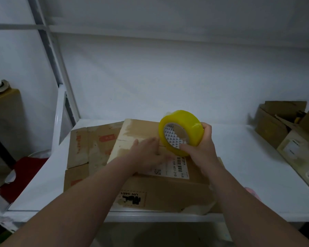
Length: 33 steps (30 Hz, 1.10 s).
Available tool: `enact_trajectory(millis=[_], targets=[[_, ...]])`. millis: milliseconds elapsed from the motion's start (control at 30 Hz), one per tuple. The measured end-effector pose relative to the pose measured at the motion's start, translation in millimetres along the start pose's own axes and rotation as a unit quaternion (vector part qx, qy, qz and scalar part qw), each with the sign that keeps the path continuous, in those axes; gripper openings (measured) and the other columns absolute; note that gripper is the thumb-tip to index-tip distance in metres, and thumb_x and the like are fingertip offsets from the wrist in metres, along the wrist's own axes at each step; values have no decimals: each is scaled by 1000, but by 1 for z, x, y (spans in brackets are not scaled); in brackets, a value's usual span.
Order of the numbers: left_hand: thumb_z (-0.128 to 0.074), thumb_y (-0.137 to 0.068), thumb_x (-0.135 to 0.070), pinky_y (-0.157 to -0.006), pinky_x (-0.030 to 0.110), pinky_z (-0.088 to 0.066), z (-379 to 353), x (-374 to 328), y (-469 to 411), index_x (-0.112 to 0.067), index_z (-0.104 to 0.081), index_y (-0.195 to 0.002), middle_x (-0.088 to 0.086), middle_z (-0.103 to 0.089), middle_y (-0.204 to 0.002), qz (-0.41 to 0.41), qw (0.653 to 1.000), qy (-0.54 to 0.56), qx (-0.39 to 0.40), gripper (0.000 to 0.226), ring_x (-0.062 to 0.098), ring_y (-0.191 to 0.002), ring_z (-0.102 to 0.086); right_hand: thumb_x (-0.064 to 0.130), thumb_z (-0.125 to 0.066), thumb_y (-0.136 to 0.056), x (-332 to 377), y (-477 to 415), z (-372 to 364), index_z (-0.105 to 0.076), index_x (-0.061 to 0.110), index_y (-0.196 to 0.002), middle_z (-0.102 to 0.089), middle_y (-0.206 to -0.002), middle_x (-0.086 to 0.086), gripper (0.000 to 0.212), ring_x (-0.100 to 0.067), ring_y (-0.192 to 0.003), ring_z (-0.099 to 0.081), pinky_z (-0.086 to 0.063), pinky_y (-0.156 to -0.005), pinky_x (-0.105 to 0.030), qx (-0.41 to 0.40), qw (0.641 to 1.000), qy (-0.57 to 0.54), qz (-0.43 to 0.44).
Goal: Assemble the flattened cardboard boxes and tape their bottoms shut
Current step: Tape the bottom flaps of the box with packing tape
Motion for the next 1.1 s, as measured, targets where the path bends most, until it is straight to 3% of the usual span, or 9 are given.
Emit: enact_trajectory(millis=[100, 333, 500, 600, 667, 767, 867, 1000, 1100], targets=[[-46, -97, -27, -102, 44, -42, 39, 17, -14, -8, -54, -126, 11, -56, -127, 115, 943, 282, -133, 35, 30, -119, -51, 18, -81, -68, -4, -1, 1, -31, 44, -116, -55, -111, 2, 73, -20, -97, -59, -57, -74, -48, 1, 1000, 1, -7], [-47, -94, -49, -84, 39, -45, 55, 0, -36, -7, -62, -101, 7, -64, -100, 176, 863, 466, -80, 45, 26, -95, -60, 17, -80, -73, -5, -5, 0, -32, 37, -116, -54, -110, 3, 68, -18, -97, -58, -57, -74, -43, 17, 1000, 19, 0], [-66, -88, -15, -62, 30, -52, 64, 0, -40, 0, -64, -94, 12, -67, -91, 165, 849, 485, -127, 16, 21, -77, -63, 15, -79, -72, -3, -6, 0, -32, 33, -120, -54, -112, 0, 69, -18, -97, -58, -56, -75, -42, 28, 999, 19, -5], [-65, -88, -10, -67, 37, -55, 66, 4, -43, -2, -63, -85, 13, -64, -86, 143, 856, 477, -140, 9, 22, -77, -61, 14, -80, -72, 1, -9, -2, -32, 32, -120, -53, -111, 1, 70, -17, -97, -58, -56, -74, -40, 40, 999, 29, 2], [-60, -88, -9, -67, 44, -55, 72, 7, -47, -7, -51, -66, 13, -52, -71, 120, 891, 398, -182, 24, 24, -66, -52, 11, -78, -73, 4, -11, -3, -31, 33, -120, -52, -110, 3, 69, -16, -96, -57, -54, -72, -37, 40, 998, 38, 8], [-48, -94, -9, -50, 30, -35, 79, 1, -45, -8, -42, -68, 8, -41, -65, 99, 948, 191, -234, 27, 20, -59, -38, 12, -75, -75, 1, -11, -4, -35, 35, -119, -55, -109, 2, 63, -18, -96, -58, -53, -69, -35, 9, 1000, 5, -11], [-43, -96, -6, -49, 23, -32, 77, 12, -40, -8, -45, -73, 1, -43, -66, 122, 945, 147, -265, 23, 17, -64, -42, 24, -79, -74, -7, -7, -10, -41, 35, -117, -59, -106, 3, 58, -18, -93, -61, -56, -71, -40, -25, 998, -28, -44], [-42, -97, -8, -61, 31, -40, 65, 42, -32, -9, -45, -69, 7, -47, -69, 170, 919, 204, -290, 28, 22, -68, -46, 40, -73, -78, 5, -6, -23, -39, 35, -115, -56, -99, 9, 51, -16, -88, -59, -54, -74, -41, -29, 995, 95, -12], [-38, -96, -7, -53, 28, -37, 57, 64, -22, -7, -45, -68, 4, -47, -65, 208, 901, 219, -311, 28, 17, -59, -43, 34, -63, -85, 23, -11, -34, -34, 33, -127, -54, -100, 6, 51, -19, -87, -56, -45, -66, -32, -12, 984, 178, 30]])
Point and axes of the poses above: each hand's wrist, its own y-axis away from the middle knuckle, its own z-axis out of the back of the hand, x = y × z, the point moved 7 cm from there along -y, towards the middle knuckle
